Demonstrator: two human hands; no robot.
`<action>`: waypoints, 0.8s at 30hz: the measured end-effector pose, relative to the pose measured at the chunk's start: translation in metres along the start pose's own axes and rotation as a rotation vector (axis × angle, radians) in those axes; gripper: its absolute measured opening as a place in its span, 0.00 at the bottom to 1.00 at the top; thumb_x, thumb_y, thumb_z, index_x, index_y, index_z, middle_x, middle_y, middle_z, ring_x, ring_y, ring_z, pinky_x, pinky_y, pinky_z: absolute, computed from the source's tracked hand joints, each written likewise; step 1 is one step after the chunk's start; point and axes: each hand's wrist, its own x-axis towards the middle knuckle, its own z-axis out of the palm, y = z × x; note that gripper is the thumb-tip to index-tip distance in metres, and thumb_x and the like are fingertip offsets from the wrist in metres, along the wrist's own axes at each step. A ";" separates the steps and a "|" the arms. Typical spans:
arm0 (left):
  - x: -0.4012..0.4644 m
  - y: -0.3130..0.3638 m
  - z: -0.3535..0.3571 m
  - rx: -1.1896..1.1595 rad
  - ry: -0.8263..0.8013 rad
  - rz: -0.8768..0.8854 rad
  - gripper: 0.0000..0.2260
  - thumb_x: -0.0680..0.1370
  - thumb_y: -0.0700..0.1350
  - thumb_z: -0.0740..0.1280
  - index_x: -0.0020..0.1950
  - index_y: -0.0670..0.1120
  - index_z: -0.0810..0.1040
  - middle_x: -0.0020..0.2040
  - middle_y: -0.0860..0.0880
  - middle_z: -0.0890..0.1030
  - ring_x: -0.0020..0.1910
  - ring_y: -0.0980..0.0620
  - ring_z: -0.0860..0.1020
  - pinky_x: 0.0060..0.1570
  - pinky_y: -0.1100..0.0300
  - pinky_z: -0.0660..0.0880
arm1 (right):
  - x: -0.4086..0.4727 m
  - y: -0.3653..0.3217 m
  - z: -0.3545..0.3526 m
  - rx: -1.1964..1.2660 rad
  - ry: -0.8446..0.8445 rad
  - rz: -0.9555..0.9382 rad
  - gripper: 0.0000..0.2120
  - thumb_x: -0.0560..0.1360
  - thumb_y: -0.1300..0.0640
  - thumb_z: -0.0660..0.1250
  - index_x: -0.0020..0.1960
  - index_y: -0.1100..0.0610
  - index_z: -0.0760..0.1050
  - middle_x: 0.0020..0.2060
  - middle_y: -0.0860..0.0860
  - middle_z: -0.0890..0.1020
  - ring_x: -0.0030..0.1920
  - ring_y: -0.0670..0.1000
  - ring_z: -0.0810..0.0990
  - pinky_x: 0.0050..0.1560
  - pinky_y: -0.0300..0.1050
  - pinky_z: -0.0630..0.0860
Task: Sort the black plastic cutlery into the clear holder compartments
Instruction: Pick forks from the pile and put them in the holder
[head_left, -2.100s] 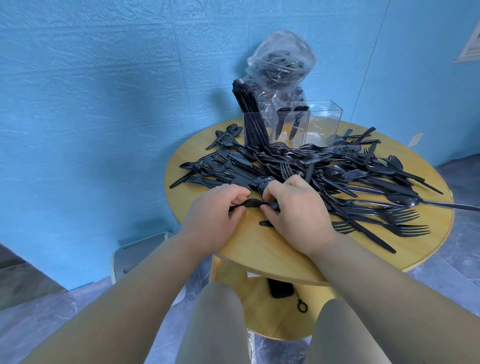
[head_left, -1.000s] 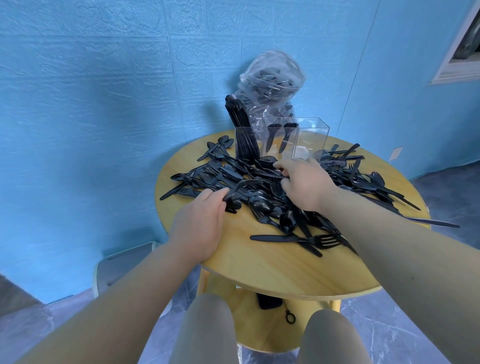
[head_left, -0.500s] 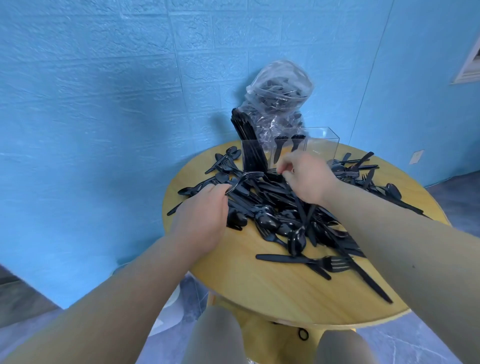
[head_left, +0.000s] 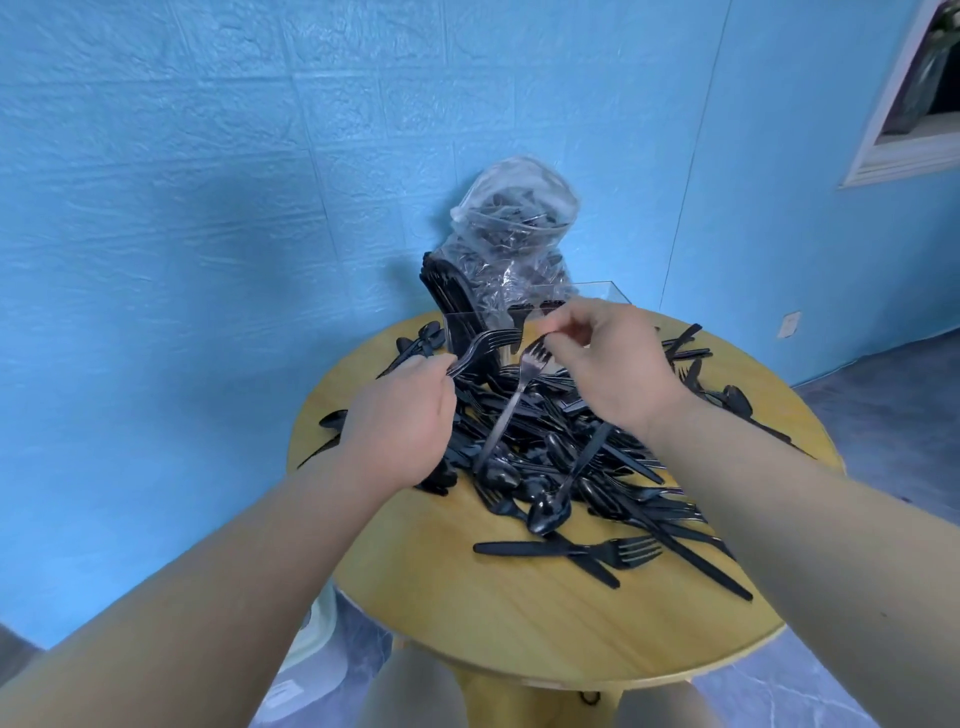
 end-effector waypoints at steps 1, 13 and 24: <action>0.000 0.000 0.002 -0.004 -0.008 0.001 0.18 0.83 0.47 0.48 0.70 0.49 0.67 0.48 0.50 0.76 0.38 0.49 0.75 0.38 0.54 0.72 | -0.002 0.001 0.003 0.019 0.023 0.005 0.09 0.76 0.62 0.66 0.41 0.49 0.76 0.35 0.41 0.77 0.33 0.39 0.74 0.35 0.25 0.68; -0.007 -0.002 0.008 0.014 -0.037 0.071 0.09 0.83 0.50 0.49 0.50 0.52 0.68 0.40 0.55 0.70 0.40 0.50 0.73 0.37 0.54 0.68 | -0.013 0.000 0.025 0.018 0.140 0.023 0.06 0.74 0.61 0.68 0.42 0.53 0.73 0.36 0.47 0.78 0.38 0.48 0.77 0.37 0.27 0.70; -0.005 -0.006 -0.002 0.088 -0.033 0.107 0.19 0.83 0.51 0.47 0.74 0.50 0.63 0.60 0.50 0.74 0.49 0.48 0.76 0.45 0.50 0.75 | -0.019 0.006 0.031 -0.268 0.039 -0.302 0.15 0.78 0.65 0.62 0.64 0.59 0.76 0.39 0.51 0.78 0.38 0.51 0.76 0.42 0.38 0.71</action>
